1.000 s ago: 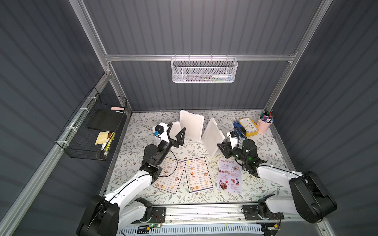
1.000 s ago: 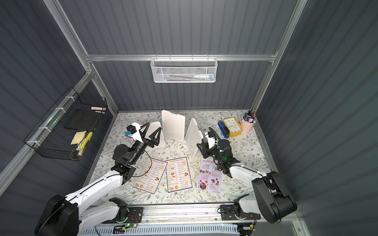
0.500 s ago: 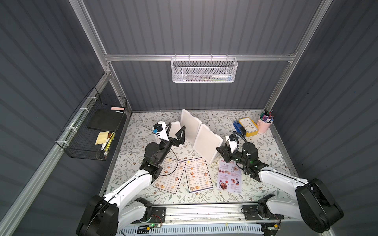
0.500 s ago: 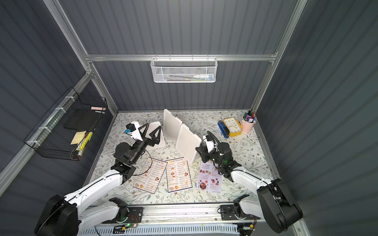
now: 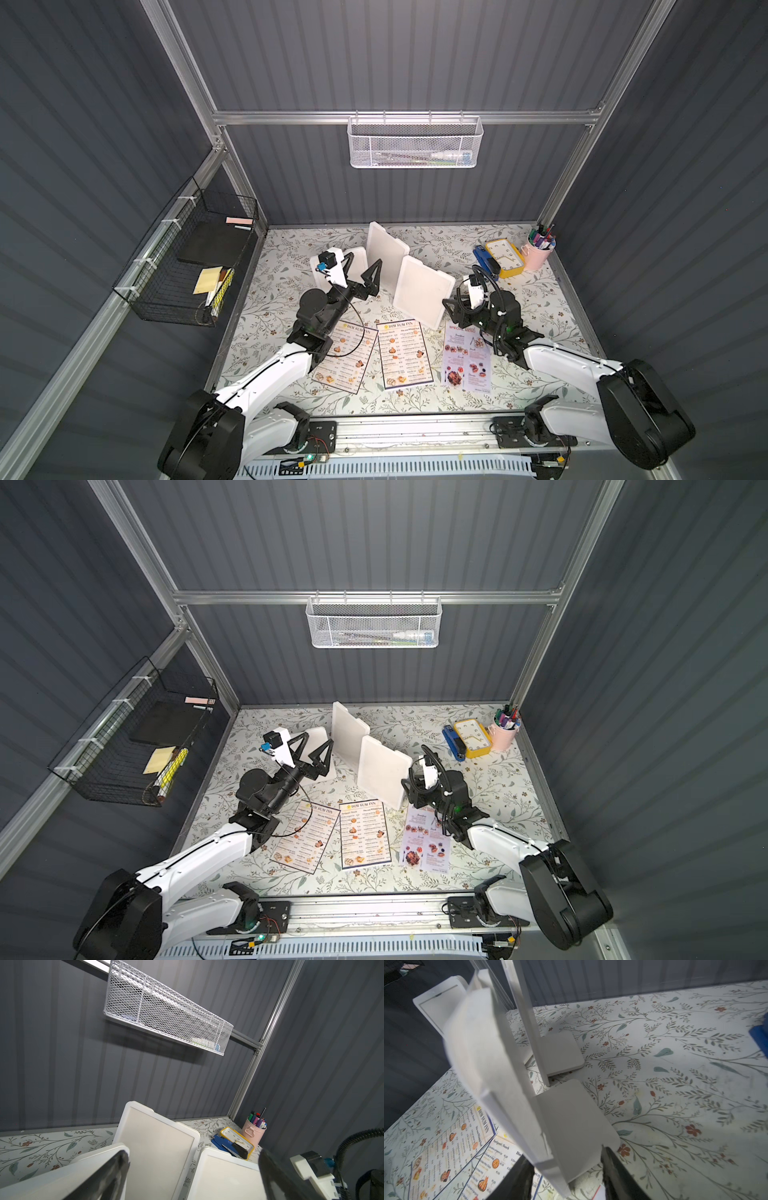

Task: Insert the menus into the narrow rack
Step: Move the narrow rack to the center of the board.

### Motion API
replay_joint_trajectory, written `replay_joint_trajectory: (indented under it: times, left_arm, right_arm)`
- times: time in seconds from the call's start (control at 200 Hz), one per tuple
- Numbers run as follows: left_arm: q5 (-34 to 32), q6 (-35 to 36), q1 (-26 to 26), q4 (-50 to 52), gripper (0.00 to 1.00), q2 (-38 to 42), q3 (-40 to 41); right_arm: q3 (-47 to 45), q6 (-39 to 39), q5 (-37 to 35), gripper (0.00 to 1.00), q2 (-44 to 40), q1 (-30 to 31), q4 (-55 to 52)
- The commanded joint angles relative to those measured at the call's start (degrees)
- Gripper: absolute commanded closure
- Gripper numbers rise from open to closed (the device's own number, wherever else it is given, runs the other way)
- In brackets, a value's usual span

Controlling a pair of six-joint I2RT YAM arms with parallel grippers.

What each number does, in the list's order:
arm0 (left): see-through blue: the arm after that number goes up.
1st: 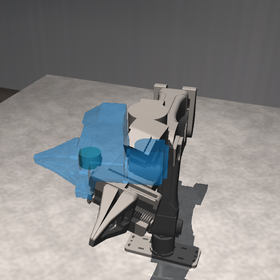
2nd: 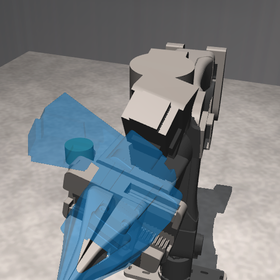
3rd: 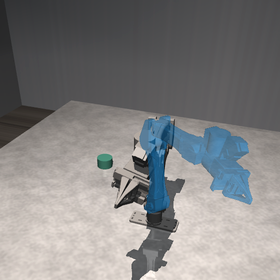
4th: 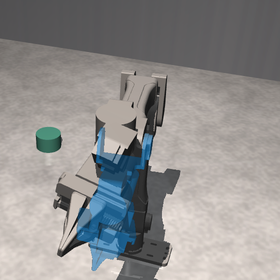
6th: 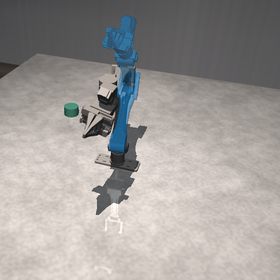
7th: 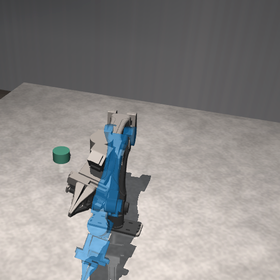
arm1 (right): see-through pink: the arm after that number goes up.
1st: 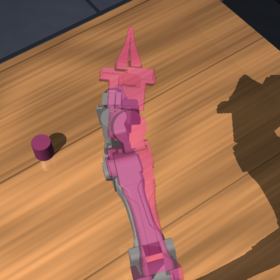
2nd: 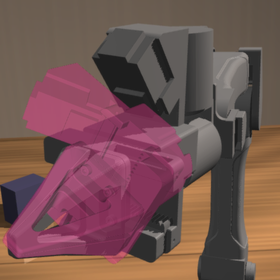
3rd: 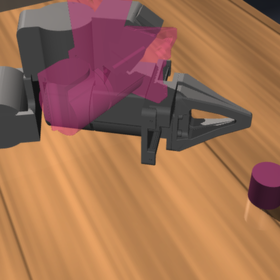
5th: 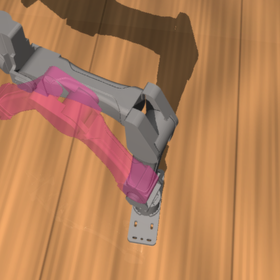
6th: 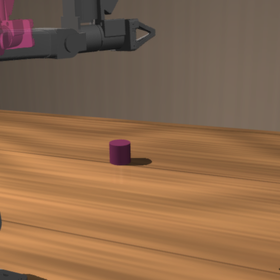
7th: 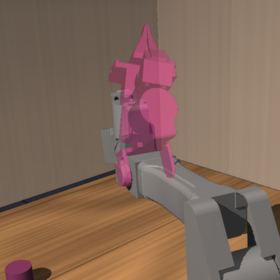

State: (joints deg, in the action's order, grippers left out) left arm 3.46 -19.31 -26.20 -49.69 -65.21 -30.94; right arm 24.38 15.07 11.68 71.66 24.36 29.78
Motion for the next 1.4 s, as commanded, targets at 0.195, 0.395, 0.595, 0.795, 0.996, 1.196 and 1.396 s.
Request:
replay_joint_trajectory:
  times: [0.195, 0.395, 0.595, 0.795, 0.996, 1.196, 1.396]
  left_arm:
    - [0.58, 1.28, -1.20, -1.99, 0.01, -1.41, -2.28]
    - [-0.28, 1.38, -1.92, -1.65, 0.01, -1.58, -2.20]
    - [-0.56, 1.47, -2.61, -1.72, 0.01, -1.75, -2.27]
    - [-0.83, 1.64, -3.42, -2.32, 0.01, -2.96, -2.49]
    - [-0.74, 1.47, -4.29, -2.87, 0.01, -3.53, -2.77]
    - [-2.20, 0.77, -7.15, -2.82, 0.01, -2.15, -2.01]
    - [-8.96, -2.35, -14.72, 0.39, 0.01, -0.68, -1.24]
  right_arm:
    - [5.56, 1.43, -8.57, 0.44, 4.44, -1.39, -2.64]
    - [8.82, 3.69, -8.30, 0.34, 9.78, -4.02, -3.29]
    - [10.57, 4.97, -8.84, 0.23, 11.22, -6.29, -3.97]
    - [11.68, 5.30, -8.99, 0.14, 9.66, -7.13, -6.46]
    - [11.94, 8.92, -9.02, 0.01, 4.34, -7.13, -12.96]
    - [9.26, 16.89, -13.70, 0.01, -8.06, -7.14, -24.73]
    - [7.30, 21.97, -6.31, 0.01, -16.45, -6.38, -36.44]
